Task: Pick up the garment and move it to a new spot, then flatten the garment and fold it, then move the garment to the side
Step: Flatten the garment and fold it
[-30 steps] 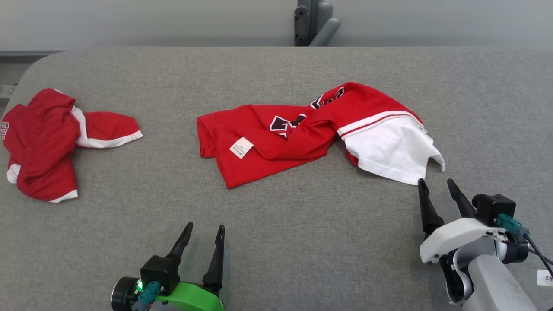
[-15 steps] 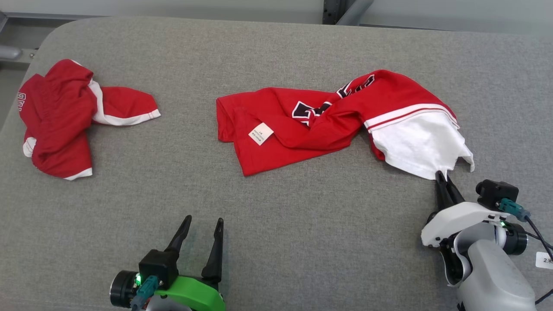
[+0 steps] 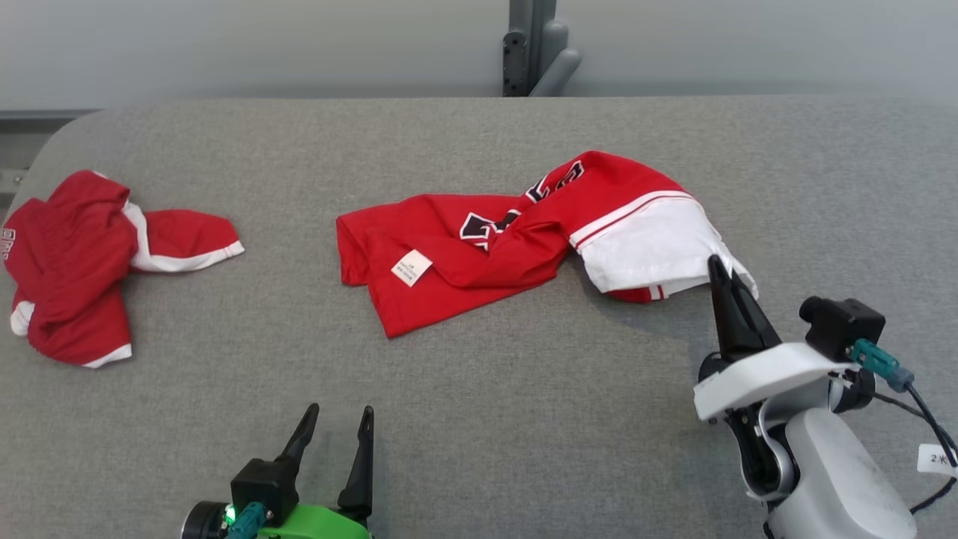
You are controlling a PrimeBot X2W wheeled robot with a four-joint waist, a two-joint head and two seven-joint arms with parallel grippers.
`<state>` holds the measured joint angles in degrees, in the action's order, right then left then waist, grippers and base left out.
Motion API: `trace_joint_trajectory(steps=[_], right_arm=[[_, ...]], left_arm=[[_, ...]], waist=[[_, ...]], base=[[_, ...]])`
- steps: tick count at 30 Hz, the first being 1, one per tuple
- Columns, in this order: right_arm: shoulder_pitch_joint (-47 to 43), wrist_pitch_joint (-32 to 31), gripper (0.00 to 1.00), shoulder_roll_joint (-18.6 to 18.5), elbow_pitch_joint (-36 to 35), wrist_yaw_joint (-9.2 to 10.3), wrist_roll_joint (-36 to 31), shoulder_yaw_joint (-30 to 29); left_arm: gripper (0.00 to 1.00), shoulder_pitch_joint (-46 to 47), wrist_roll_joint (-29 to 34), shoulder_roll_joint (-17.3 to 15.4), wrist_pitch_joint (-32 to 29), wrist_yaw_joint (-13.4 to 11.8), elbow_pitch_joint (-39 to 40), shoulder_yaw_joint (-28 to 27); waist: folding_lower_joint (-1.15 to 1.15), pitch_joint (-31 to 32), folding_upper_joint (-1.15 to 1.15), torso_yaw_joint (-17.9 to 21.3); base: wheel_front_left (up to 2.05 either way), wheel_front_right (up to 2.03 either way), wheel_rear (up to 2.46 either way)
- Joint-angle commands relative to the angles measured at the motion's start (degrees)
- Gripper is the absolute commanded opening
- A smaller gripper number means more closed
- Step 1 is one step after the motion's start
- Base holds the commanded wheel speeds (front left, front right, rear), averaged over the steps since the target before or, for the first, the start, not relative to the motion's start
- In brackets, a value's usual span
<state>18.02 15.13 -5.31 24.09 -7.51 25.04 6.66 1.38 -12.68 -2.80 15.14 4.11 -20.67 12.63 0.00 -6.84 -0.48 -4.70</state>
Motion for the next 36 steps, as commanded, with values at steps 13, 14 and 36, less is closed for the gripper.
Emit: trace_joint_trajectory(steps=[13, 14, 36], right_arm=[[-15.4, -0.4, 0.0, -3.7, -2.3, 0.03, 6.5, 3.0], [-15.7, -0.4, 0.0, -4.3, -1.6, 0.03, 5.7, 3.6], [-11.2, 0.1, 1.0, 0.7, -10.8, 0.03, -15.1, -4.6]], left_arm=[[1.0, -3.4, -0.1, -0.2, 0.0, 0.0, -0.5, -0.8], [1.0, -3.3, 0.1, -0.2, 0.0, 0.0, -0.5, -0.7], [1.0, 6.9, 0.3, -0.2, 0.0, -0.3, -1.5, -3.9]], waist=[[0.0, 6.9, 0.48, 8.1], [0.0, 6.9, 0.48, 8.1], [0.0, -0.1, 0.48, 7.0]], base=[[0.0, 0.0, 0.0], [0.0, 0.0, 0.0], [0.0, 0.0, 0.0]])
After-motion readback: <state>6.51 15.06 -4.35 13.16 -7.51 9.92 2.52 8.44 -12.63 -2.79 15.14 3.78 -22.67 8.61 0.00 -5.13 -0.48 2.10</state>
